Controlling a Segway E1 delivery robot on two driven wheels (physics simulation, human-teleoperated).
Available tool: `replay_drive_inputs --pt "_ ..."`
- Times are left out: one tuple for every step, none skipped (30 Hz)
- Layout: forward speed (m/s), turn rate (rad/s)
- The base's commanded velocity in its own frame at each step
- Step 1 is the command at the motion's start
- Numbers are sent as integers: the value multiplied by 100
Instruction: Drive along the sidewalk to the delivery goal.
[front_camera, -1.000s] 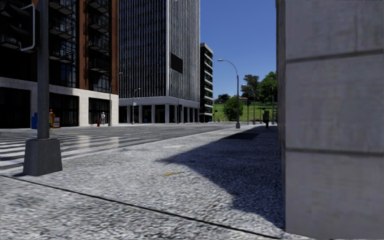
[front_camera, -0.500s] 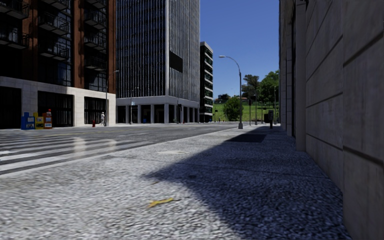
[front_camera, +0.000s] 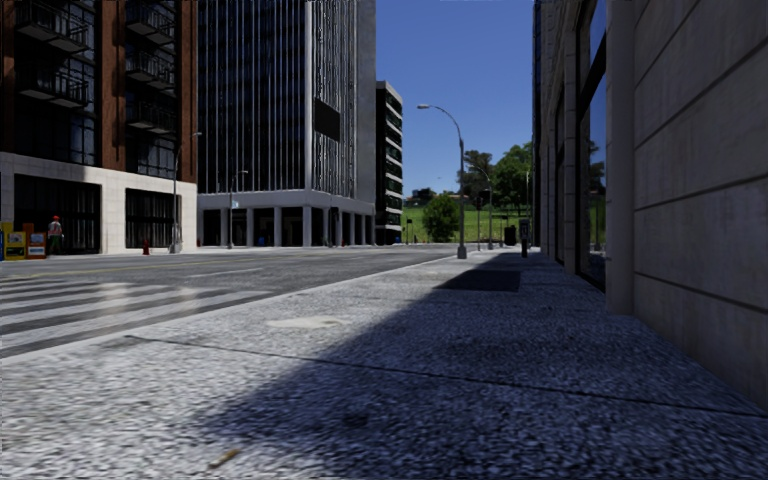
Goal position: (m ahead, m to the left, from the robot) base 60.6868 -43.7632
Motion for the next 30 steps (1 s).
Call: replay_drive_inputs --pt "200 -41" --pt "200 -41" --pt "200 -41" --pt "200 -41" --pt "200 -41" --pt "200 -41" --pt "200 -41" --pt "200 -41" --pt "200 -41" --pt "200 -41" --pt "200 -41" --pt "200 -41" --pt "200 -41" --pt "200 -41" --pt "200 -41" --pt "200 -41" --pt "200 -41" --pt "200 -41" --pt "200 -41" --pt "200 -41" --pt "200 -41" --pt "200 -41" --pt "200 -41" --pt "200 -41" --pt "200 -41" --pt "200 -41" --pt "200 -41" --pt "200 -41" --pt "200 -41" --pt "200 -41"
